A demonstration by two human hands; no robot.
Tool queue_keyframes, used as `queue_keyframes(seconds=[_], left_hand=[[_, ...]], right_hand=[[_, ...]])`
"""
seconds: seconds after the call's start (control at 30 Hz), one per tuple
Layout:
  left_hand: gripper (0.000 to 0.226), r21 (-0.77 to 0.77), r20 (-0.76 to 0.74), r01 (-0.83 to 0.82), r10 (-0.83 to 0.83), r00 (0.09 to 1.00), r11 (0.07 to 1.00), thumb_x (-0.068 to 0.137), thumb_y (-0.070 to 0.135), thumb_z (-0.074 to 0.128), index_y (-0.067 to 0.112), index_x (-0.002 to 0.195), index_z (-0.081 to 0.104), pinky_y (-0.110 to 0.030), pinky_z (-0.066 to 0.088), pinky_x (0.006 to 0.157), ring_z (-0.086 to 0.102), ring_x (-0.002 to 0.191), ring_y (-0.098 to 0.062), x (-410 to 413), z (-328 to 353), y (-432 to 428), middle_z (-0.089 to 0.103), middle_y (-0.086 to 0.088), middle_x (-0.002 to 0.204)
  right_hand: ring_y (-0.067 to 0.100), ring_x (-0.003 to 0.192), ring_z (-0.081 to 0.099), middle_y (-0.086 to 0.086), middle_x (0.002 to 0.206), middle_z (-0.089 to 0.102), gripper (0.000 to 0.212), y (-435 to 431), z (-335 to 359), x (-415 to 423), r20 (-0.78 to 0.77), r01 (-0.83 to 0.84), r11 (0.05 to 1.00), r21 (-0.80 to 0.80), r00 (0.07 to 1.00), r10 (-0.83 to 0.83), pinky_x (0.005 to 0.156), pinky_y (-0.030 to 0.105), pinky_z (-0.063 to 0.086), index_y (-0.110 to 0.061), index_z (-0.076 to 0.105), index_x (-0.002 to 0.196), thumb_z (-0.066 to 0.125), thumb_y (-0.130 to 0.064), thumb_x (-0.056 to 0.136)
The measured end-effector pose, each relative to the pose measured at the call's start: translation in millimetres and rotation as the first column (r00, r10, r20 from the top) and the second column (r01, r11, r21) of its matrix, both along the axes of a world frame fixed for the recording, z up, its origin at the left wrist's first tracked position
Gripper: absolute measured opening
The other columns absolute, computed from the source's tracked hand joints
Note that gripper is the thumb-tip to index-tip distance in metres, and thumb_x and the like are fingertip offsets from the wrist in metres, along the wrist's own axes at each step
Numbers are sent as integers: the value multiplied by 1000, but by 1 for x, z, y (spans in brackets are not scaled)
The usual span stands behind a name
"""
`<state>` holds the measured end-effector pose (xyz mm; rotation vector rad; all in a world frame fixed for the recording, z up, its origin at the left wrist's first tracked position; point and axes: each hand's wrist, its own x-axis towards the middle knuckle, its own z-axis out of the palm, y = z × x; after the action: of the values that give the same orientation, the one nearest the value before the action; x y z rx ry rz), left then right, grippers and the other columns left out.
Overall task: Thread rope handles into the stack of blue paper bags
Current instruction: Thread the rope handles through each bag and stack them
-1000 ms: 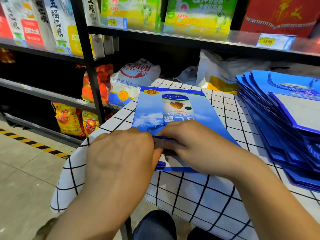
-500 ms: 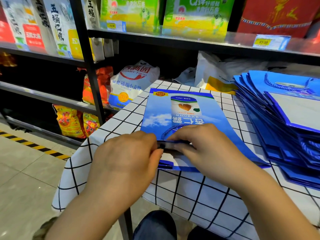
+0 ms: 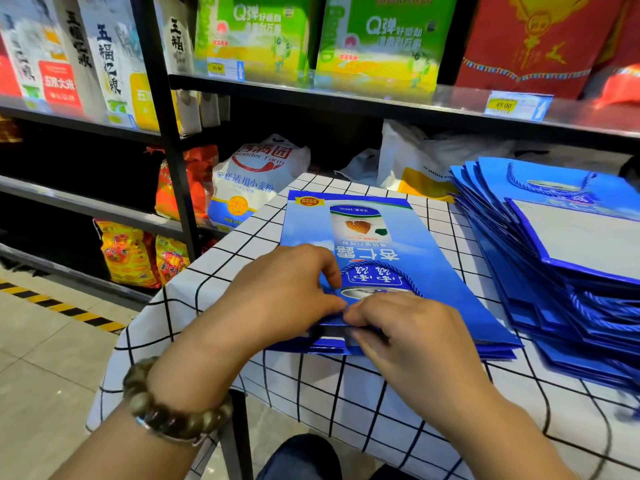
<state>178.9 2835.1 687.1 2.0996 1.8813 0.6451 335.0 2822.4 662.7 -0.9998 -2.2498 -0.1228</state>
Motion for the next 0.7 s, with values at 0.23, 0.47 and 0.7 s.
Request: queue_keyframes(seconds=[0.23, 0.47, 0.7], left_hand=[[12, 212, 42, -64, 57, 997, 975, 84, 28, 58, 36, 82, 49, -29, 38, 66, 55, 82, -17, -5, -12, 9, 61, 9, 76], [16, 192, 74, 76, -92, 993, 978, 82, 44, 56, 32, 73, 62, -29, 45, 73, 56, 74, -4, -16, -21, 4, 64, 13, 73], [15, 54, 353, 320, -317, 880, 946, 50, 39, 77, 50, 55, 68, -6, 45, 81, 61, 81, 11, -50, -36, -18, 72, 12, 75]], right_hand=[[9, 61, 61, -14, 65, 64, 19, -2, -11, 3, 27, -18, 996, 87, 999, 16, 50, 22, 46, -25, 64, 68, 46, -30, 72], [6, 89, 67, -15, 98, 70, 35, -8, -18, 7, 241, 16, 1000, 24, 970, -22, 71, 20, 53, -31, 70, 93, 57, -47, 65], [6, 49, 59, -17, 56, 64, 22, -16, 5, 15, 76, 152, 980, 131, 984, -163, 43, 20, 38, -36, 59, 82, 41, -43, 71]])
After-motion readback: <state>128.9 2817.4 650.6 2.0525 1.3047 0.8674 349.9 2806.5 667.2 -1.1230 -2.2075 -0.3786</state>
